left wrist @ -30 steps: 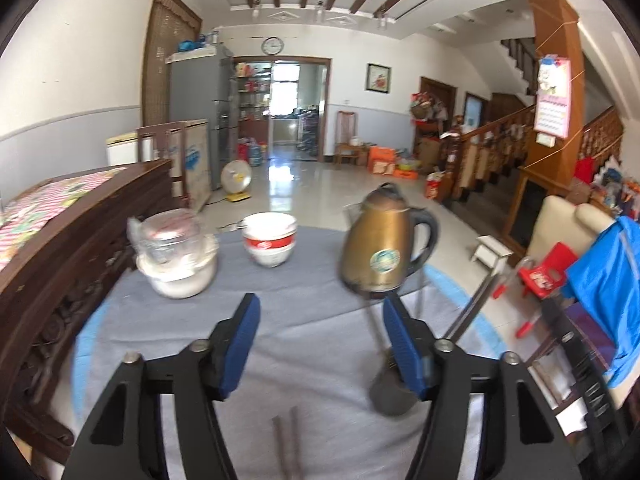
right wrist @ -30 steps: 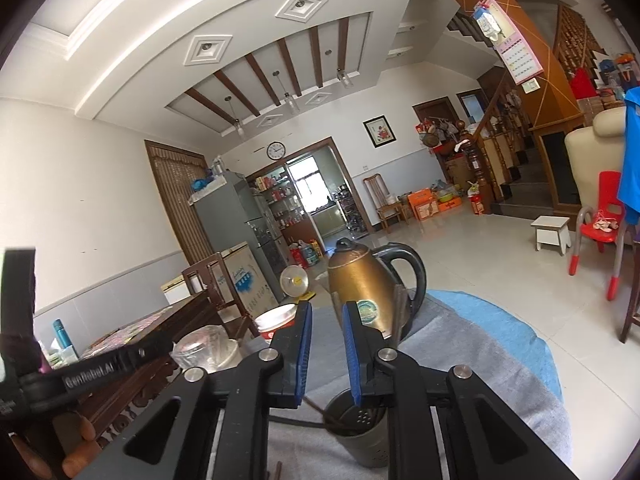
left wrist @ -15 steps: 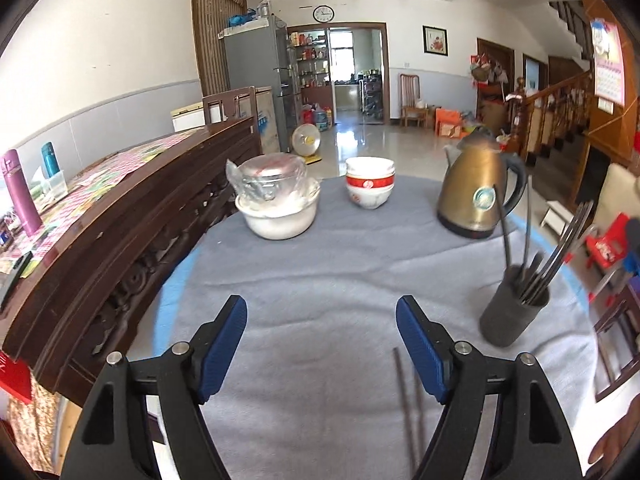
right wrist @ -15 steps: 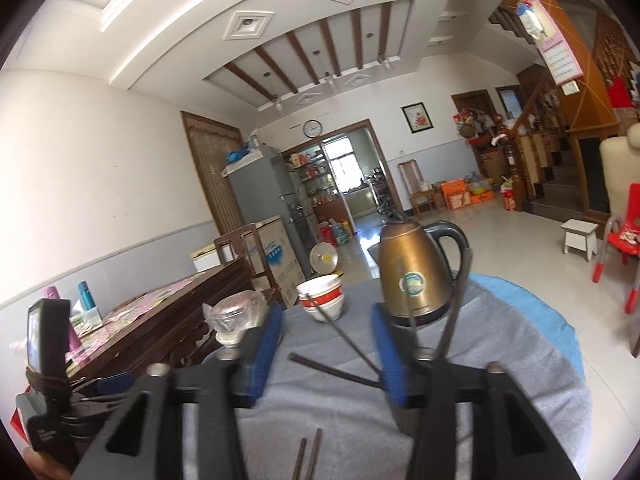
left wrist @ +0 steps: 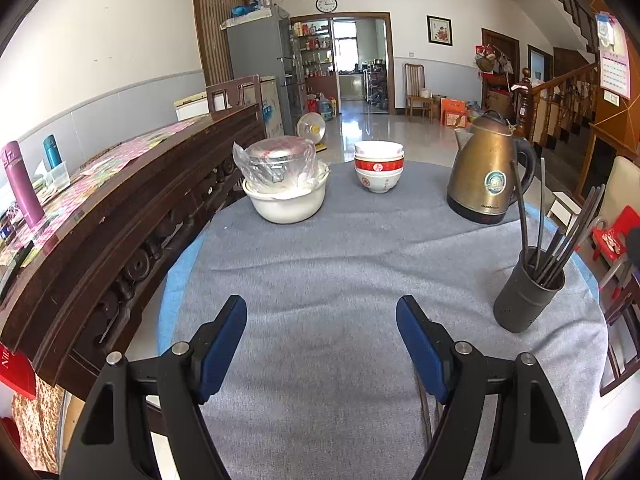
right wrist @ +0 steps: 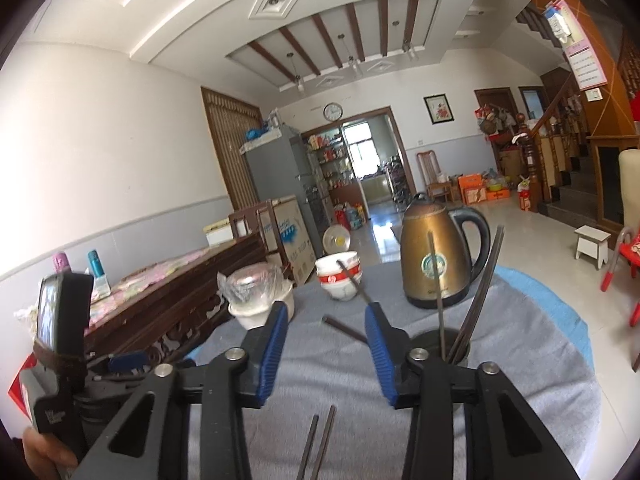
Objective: Organize utensils
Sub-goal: 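Move both grippers back to the last two chopsticks on the cloth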
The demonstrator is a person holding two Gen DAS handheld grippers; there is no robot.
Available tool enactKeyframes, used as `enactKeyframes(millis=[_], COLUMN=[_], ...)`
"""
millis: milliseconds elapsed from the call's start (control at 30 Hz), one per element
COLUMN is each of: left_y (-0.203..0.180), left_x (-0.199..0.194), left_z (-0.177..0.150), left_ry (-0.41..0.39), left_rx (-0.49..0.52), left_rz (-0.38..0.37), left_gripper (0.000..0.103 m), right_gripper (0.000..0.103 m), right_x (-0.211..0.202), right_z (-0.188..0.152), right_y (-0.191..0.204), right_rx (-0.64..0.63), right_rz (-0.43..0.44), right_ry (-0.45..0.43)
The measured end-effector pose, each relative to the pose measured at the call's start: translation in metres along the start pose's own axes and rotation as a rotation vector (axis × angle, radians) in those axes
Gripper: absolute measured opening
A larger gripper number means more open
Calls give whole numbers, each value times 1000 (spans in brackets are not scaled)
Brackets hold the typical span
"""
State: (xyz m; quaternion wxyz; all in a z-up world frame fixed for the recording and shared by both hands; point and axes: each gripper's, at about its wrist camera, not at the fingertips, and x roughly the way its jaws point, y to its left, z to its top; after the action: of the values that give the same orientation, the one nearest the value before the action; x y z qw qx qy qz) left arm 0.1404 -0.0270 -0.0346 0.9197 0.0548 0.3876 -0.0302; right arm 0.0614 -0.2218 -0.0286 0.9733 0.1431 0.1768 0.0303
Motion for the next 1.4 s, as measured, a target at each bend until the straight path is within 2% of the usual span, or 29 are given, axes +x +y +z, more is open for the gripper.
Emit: enactKeyframes(millis=[300,667,767,1067,1400], left_y=[5,5,5,-5,-33], left_x=[12,26,33,63,92], left_z=[-7,-21,-26,-47,-66], left_ry=[45,108,144,288,391], left_rx=[-8,3,3,-14,19], left_rz=[4,3,-19,-147,-177], left_gripper=[78,78,78,78,78], right_gripper=[40,40,40,40,40], right_x=[9,32,34,44,61], right_z=[-27,-59,-63,-77,-106], right_y=[7,3,0,-15,-47], right_rx=[-16,-9,12,41,83], right_rz=[23,-11,-13,-55,-71], right_ry=[87,239,262,316,353])
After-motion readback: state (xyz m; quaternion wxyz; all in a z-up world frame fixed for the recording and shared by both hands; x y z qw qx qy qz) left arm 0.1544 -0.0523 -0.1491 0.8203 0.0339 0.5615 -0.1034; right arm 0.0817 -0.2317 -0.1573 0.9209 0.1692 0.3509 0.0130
